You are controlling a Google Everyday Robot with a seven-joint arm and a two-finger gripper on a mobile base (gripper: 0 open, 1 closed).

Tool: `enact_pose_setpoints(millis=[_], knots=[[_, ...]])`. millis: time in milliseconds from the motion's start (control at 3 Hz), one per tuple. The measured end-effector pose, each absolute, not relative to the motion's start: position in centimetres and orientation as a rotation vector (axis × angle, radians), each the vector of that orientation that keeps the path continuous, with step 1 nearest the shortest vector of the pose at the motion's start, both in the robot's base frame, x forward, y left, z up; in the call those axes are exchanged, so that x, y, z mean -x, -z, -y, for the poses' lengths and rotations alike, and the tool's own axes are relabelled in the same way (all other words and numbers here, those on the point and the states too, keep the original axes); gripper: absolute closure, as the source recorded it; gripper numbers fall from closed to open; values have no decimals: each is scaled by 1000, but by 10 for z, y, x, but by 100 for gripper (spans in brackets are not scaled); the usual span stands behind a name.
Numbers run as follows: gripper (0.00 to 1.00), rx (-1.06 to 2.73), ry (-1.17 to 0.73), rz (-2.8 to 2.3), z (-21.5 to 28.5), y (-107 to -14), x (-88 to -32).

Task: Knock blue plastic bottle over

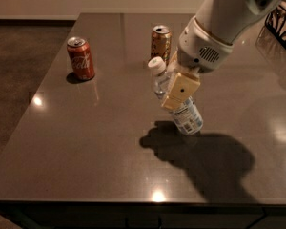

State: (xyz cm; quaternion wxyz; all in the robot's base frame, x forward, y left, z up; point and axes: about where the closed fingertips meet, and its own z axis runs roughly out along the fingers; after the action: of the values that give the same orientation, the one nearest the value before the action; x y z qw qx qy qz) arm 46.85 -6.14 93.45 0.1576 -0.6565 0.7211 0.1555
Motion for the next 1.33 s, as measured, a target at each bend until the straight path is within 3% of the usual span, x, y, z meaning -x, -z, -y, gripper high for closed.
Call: enact_pose_setpoints(millis=[1000,1333], knots=[[100,2060,233,-2113,108,-910,-497],[84,2116,318,-2049,100,-907,-494]])
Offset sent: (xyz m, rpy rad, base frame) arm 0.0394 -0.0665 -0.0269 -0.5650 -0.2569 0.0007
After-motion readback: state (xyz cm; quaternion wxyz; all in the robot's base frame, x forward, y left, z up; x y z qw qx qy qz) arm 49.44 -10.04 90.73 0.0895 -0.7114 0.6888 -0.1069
